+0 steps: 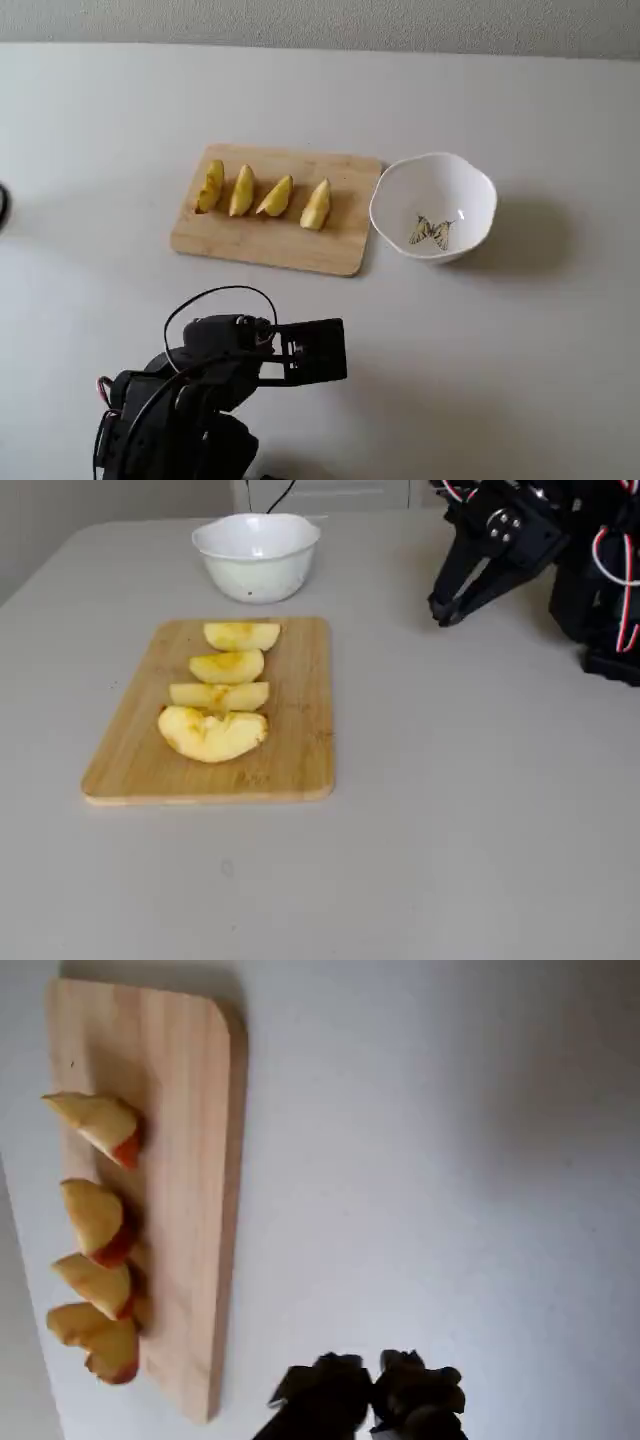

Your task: Pick up the rightmost apple slice from the cutting board and place it into the bowl

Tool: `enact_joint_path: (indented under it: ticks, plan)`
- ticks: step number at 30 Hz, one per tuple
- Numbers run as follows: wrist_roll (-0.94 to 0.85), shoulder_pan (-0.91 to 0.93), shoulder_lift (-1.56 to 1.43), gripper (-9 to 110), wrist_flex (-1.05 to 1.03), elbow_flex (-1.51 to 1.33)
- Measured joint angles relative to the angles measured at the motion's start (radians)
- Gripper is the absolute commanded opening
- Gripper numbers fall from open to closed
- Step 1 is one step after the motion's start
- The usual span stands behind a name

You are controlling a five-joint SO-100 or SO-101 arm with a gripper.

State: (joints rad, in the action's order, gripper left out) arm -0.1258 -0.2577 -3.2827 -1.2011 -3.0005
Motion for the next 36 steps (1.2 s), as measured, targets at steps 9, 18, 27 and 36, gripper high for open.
enact_joint_path:
  ticks: [9, 18, 27, 36]
  plan:
    - [-0.385, -0.018, 0.023, 13, -0.005, 0.021]
    - [-0.718, -0.043, 0.523, 24, -0.008, 0.420]
    - [-0.974, 0.025, 1.342, 31, -0.049, 1.190]
    - [-1.035, 0.064, 1.824, 31, -0.025, 1.559]
